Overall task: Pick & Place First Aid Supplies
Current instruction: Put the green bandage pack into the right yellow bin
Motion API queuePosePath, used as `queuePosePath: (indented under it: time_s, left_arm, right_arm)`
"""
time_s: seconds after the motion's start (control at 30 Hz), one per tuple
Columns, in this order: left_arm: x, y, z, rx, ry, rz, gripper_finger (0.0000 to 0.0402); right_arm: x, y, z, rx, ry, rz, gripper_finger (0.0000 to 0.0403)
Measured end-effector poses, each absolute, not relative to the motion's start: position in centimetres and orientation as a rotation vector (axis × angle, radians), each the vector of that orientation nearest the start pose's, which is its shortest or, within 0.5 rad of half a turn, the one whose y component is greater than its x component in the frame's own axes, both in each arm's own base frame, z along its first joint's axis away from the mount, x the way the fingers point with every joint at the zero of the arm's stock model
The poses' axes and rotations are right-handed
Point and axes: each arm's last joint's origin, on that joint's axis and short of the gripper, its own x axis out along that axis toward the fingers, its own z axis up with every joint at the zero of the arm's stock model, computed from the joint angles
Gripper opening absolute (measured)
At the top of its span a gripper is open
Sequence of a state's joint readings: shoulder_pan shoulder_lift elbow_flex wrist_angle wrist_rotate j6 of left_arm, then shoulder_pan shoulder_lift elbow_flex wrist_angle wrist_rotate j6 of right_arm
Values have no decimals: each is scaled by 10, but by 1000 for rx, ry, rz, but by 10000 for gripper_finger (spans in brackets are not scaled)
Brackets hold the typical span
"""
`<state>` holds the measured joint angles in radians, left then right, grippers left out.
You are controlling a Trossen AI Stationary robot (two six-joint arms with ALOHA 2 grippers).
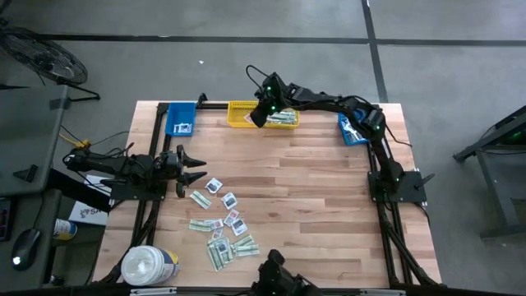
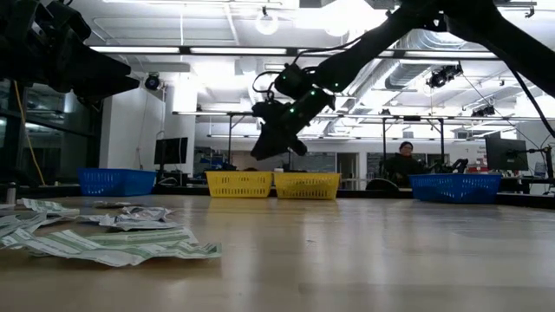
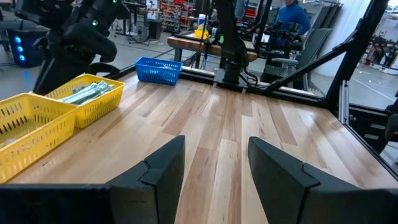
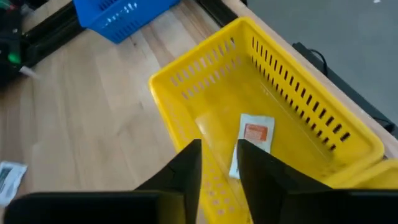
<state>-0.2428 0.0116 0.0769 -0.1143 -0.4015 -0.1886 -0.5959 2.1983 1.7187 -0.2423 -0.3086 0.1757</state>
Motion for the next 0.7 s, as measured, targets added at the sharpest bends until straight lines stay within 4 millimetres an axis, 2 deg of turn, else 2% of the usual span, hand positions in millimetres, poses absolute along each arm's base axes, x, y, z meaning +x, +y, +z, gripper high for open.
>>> queuePosePath:
  time_s: [0.17, 0.3, 0.5, 0.7]
  left_arm:
    - [91, -11, 178, -173, 31, 163, 177]
    - [91, -11, 178, -173, 31, 163, 177]
    - [91, -11, 178, -173, 31, 162, 177]
    - [91, -11, 178, -173, 31, 163, 177]
  right_arm:
    - [403, -262, 210, 448, 678, -295, 119]
    - [399, -244, 224, 400, 758, -245, 121]
    - [400, -197, 241, 304, 886, -121, 121]
    - [415, -141, 239, 237, 988, -14, 121]
